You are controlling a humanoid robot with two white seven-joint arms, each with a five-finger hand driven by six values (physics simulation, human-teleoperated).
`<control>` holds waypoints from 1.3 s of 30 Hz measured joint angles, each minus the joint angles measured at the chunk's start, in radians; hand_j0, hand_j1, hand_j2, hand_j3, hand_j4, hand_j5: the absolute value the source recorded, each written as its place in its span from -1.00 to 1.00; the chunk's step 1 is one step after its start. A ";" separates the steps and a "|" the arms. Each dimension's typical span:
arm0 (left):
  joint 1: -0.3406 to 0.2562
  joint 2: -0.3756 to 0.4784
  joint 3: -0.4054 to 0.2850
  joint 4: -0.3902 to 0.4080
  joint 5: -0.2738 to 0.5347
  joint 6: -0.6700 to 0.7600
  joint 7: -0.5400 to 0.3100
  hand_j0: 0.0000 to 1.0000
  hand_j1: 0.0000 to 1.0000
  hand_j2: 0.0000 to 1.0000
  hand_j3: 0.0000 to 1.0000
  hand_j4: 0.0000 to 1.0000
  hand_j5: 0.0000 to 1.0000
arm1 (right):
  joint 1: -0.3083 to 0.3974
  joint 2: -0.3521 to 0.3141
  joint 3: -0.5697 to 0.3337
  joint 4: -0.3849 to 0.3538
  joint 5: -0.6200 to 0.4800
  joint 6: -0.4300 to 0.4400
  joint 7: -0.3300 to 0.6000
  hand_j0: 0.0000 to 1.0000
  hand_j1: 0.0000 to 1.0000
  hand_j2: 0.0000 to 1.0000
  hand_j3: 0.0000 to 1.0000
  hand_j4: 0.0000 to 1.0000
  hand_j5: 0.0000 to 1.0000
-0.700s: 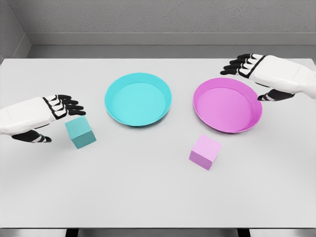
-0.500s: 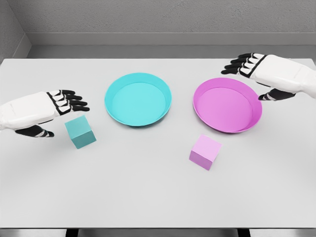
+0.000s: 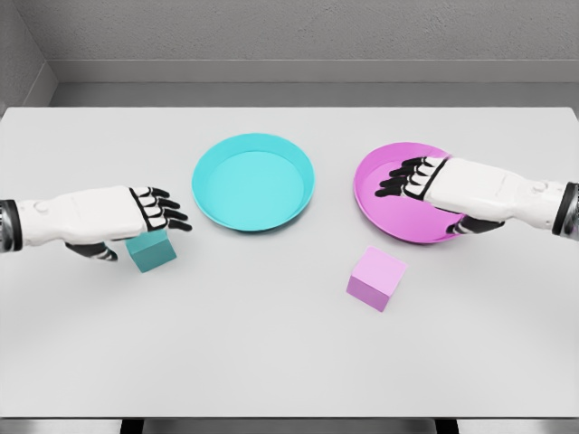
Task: Place the blocks in the corresponding plates according to their colors
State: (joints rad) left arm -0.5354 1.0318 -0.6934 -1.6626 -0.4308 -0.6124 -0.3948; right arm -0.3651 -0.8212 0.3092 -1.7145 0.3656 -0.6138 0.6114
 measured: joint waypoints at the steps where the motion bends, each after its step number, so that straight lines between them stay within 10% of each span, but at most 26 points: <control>1: -0.009 -0.009 0.000 0.017 -0.001 0.000 -0.004 1.00 1.00 1.00 1.00 1.00 1.00 | 0.000 -0.001 0.009 -0.003 0.000 0.000 0.000 1.00 1.00 1.00 1.00 1.00 1.00; 29: -0.058 -0.089 -0.090 0.166 -0.060 0.008 -0.007 0.85 0.85 0.85 0.85 0.85 0.85 | -0.026 -0.035 0.267 -0.045 0.004 0.000 0.000 1.00 1.00 1.00 1.00 1.00 1.00; 39: -0.067 -0.088 -0.088 0.165 -0.063 0.001 -0.008 0.01 0.01 0.01 0.01 0.01 0.01 | -0.054 0.000 0.274 -0.021 0.063 0.000 0.000 1.00 1.00 1.00 1.00 1.00 1.00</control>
State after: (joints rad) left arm -0.6028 0.9441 -0.7814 -1.4972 -0.4939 -0.6110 -0.4032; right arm -0.4188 -0.8210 0.5837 -1.7357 0.4287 -0.6135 0.6113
